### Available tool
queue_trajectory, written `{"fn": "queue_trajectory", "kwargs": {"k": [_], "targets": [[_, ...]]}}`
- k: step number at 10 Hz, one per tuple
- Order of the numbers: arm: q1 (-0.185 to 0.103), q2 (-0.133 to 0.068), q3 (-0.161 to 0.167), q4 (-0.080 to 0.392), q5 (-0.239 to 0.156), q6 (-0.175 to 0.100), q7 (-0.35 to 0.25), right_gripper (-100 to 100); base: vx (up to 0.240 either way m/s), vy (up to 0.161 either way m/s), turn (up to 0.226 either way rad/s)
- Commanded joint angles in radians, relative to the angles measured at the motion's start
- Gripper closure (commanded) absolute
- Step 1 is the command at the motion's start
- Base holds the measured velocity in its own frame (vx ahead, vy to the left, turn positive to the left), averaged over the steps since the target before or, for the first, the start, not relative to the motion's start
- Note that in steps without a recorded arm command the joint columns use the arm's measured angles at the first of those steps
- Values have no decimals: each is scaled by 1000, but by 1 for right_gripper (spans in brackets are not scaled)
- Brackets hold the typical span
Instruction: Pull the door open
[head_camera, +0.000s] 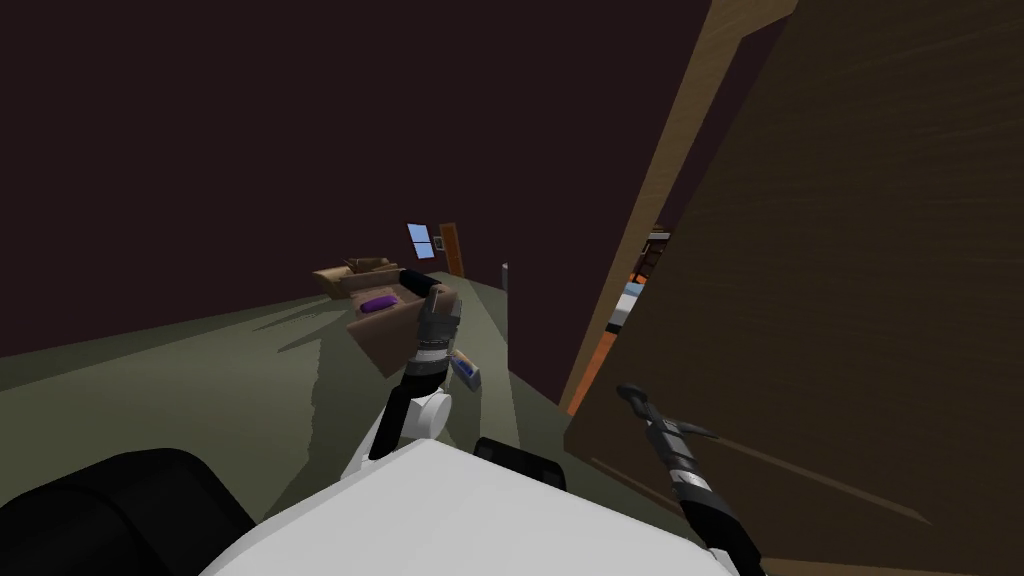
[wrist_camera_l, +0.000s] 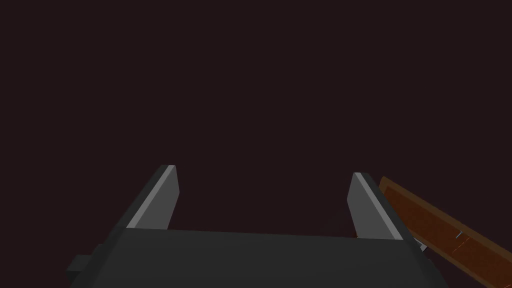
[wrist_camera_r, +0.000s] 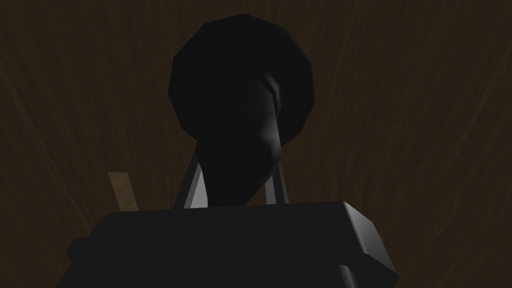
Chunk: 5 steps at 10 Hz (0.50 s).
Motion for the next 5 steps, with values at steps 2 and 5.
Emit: {"fn": "queue_trajectory", "kwargs": {"k": [2,5], "targets": [[23,-21,11,3,6,-42,-23,100,-215,-52,162],[55,-51,28,8,14,-94,-55,100,-231,-42,138]]}}
